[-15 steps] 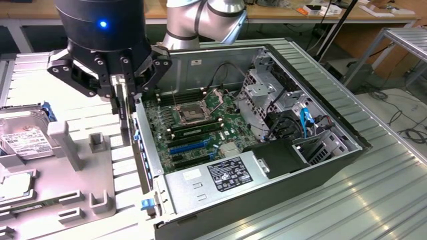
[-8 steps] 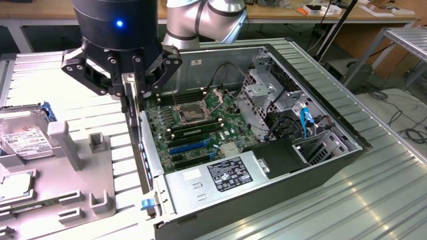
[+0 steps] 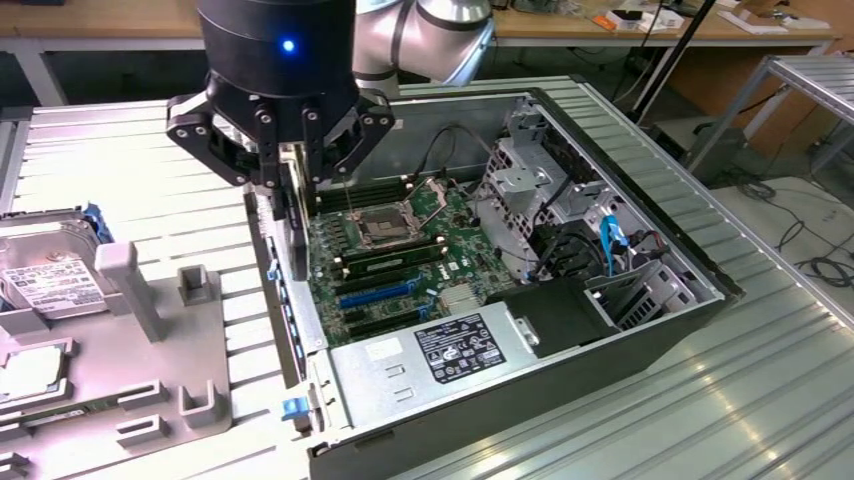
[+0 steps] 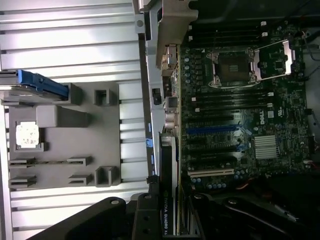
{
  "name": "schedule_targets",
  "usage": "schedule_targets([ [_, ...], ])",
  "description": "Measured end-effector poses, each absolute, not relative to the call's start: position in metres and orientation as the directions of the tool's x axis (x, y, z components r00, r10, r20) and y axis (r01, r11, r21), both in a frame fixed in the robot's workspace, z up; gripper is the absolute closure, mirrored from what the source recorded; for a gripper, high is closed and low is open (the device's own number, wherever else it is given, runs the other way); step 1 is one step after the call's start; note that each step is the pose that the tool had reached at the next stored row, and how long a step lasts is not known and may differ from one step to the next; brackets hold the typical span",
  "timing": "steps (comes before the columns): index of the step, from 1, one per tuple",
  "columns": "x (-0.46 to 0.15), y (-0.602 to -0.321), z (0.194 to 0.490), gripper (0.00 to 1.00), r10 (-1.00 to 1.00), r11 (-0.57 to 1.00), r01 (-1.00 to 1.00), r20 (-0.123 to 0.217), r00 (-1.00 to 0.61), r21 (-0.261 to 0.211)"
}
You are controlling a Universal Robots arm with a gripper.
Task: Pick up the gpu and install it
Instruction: 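Pick up the gpu and move the gpu toward the slot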
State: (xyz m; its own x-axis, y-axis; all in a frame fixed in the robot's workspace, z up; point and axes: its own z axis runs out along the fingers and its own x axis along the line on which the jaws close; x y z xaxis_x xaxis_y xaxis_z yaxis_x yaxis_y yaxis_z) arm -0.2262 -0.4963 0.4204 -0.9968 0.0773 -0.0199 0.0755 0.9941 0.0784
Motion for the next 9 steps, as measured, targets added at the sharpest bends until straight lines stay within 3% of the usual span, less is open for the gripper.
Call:
schedule_targets([
  [9,-0.209,-0.496,0.420,0.73,0.077,0.994,0.075,-0.020,-0.997,0.078],
])
